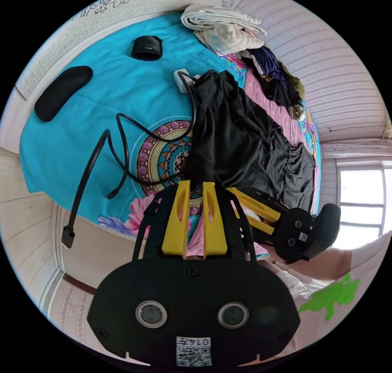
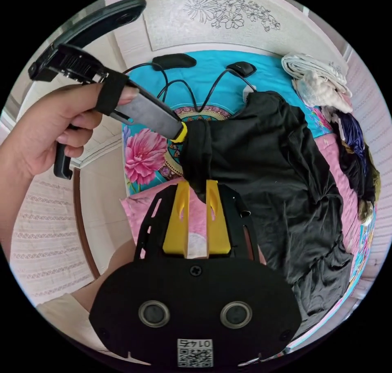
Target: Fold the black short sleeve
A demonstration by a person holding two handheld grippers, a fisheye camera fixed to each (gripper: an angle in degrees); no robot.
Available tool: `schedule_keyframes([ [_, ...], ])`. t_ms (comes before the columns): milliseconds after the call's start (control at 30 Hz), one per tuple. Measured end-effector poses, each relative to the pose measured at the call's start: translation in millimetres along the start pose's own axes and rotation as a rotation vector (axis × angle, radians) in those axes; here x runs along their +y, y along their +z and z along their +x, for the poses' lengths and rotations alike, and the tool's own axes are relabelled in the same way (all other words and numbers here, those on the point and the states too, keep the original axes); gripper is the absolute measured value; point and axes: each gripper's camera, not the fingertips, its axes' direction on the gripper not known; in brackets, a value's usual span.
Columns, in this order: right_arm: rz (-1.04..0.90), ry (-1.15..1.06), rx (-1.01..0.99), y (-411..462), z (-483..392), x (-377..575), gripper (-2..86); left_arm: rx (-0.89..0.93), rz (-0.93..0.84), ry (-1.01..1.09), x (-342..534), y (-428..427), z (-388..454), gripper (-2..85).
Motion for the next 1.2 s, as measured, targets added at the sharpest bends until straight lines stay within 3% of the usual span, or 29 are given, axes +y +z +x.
schedule_keyframes([
  [267, 0.081, -0.004, -0.042, -5.6, -5.6, 24.6, 2.8, 0.075, 0.058, -0.031, 42.2, -27.7, -42.9, 11.4],
  [367, 0.092, 0.003, -0.046, -2.6, -8.9, 31.8, 2.7, 0.216, 0.020, -0.090, 54.1, -13.4, -69.0, 11.7],
  [800, 0.171, 0.040, -0.093, -2.4, -2.3, 54.6, 2.5, 0.792, 0.258, -0.501, 139.1, 24.7, -171.0, 8.6],
  [867, 0.166, 0.039, -0.096, -0.2, -1.7, 57.4, 2.4, 0.785, 0.268, -0.490, 143.2, 25.9, -173.0, 4.9],
  [1200, 0.168, 0.001, -0.114, 3.6, 3.3, 62.4, 2.3, 0.231, 0.219, -0.235, 157.7, -25.3, -135.2, 0.6],
])
